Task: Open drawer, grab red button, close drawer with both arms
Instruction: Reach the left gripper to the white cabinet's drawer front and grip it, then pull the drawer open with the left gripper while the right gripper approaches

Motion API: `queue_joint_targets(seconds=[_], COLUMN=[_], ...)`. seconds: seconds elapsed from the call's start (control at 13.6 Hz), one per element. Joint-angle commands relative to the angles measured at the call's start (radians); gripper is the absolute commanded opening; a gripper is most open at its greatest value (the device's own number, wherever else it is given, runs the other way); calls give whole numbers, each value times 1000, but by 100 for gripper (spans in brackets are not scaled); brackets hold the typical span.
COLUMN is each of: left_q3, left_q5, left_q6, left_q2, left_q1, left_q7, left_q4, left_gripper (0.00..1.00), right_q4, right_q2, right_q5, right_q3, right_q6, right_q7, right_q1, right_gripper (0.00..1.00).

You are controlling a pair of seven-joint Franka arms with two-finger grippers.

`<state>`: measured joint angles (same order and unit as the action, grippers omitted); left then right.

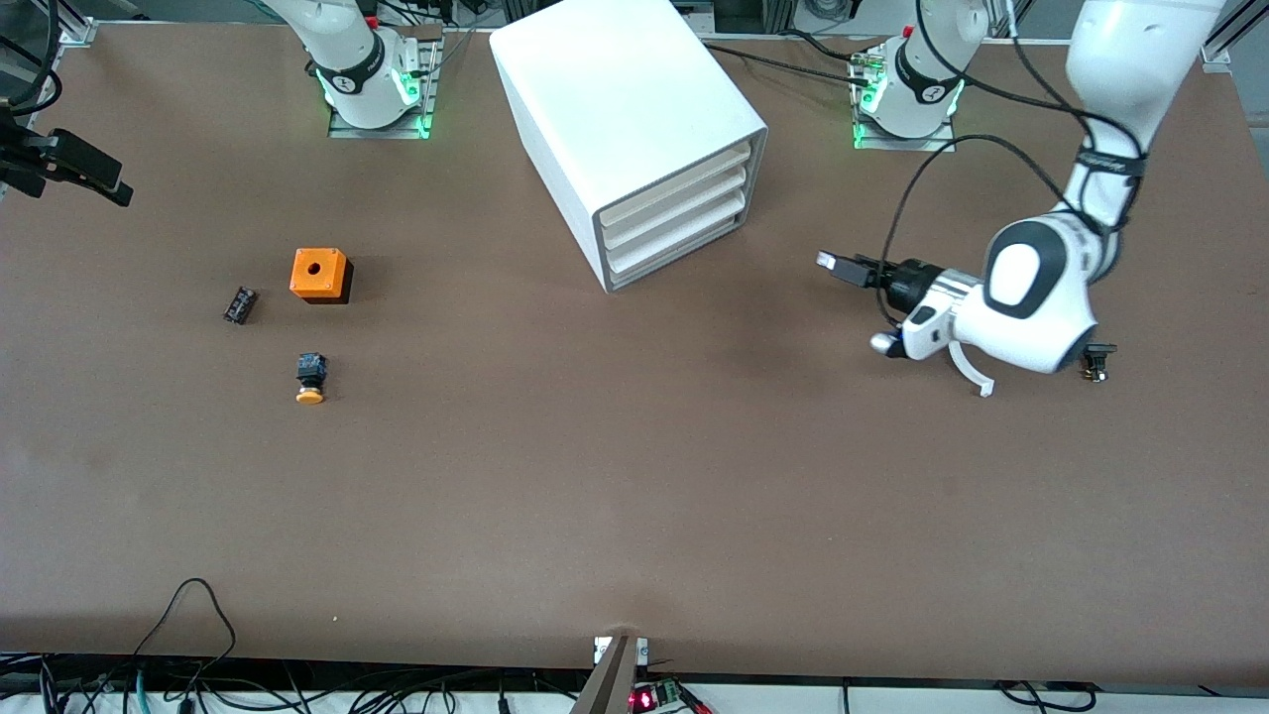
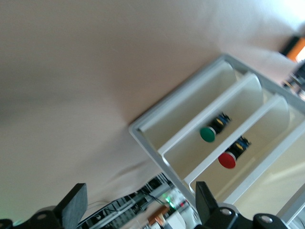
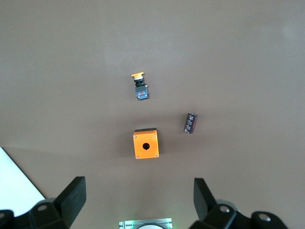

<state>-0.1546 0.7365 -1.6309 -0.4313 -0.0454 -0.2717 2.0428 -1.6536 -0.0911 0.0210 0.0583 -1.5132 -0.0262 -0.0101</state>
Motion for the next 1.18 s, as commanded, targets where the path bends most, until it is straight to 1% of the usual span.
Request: queue_joint_targets(seconds=[0.0,0.15,0.22,0.29,0.37,0.52,0.66,0.81,0.88,0.96,1.11], left_q3=[-8,-16,-25,-57,-72,-120,-172,-197,-204,-210,-218], left_q5=[99,217,253,273,285,329,343,360,360,360,360], left_q6=[-1,-29,-53,-72,-88,-116,-136,-141,-148,-152,-156], left_q2=[-26,-63,-60,-58,-55,-41,-29,-23,-21,-21,-20], left_q1=[48,99,113,114,114,114,114,116,114,114,116], left_q7=[-144,-252,-327,-398,-429,-440,-439,-437,-439,-439,-439], left_q4=[42,80,111,123,143,168,169,177,186,188,192], left_gripper=[100,99,99,99,99,99,95,92,86,73,35], right_q4=[-19,-19,-18,-18,-18,-15,-17,-17,-15,-15,-14], right_q2=[-13,-7,-2,-2,1,13,19,31,43,47,56], right_q5=[-10,-10,-10,-10,-10,-15,-21,-30,-30,-30,-32], right_q3=[-3,-9,-18,-18,-20,-20,-20,-22,-20,-20,-20], right_q6=[-16,-22,-22,-25,-30,-39,-53,-52,-53,-55,-53], right_q7=[2,0,0,0,0,0,-1,2,2,2,3], right_q1=[1,9,9,12,18,33,35,45,64,68,87], right_gripper=[100,100,100,100,100,100,100,100,100,100,100])
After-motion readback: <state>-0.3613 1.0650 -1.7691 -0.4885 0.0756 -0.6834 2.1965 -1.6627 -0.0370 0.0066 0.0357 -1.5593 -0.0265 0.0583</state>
